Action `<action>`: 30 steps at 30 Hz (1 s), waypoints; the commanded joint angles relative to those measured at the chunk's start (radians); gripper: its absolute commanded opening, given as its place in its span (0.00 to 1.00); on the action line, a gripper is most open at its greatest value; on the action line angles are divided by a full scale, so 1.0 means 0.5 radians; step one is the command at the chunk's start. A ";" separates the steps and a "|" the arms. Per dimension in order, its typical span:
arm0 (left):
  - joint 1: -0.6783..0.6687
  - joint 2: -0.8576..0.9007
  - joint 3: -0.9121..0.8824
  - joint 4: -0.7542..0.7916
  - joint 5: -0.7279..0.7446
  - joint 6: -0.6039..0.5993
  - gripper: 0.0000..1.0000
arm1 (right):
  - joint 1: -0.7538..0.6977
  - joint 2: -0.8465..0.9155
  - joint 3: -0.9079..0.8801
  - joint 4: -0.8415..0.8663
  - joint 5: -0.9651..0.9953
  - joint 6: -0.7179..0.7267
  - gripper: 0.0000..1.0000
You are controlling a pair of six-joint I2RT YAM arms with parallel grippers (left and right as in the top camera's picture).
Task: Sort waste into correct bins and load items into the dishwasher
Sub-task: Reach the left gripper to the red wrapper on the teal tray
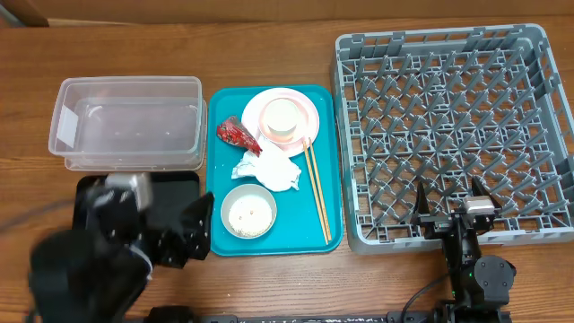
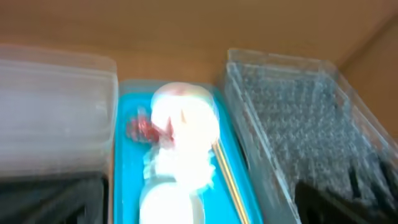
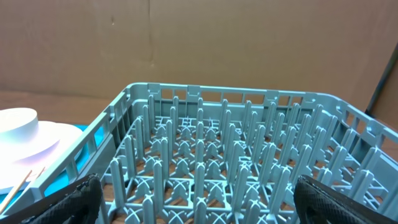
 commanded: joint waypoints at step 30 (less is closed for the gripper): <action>-0.293 2.200 0.926 -0.388 -0.410 -0.815 0.05 | 0.008 -0.021 -0.021 0.011 -0.004 0.000 1.00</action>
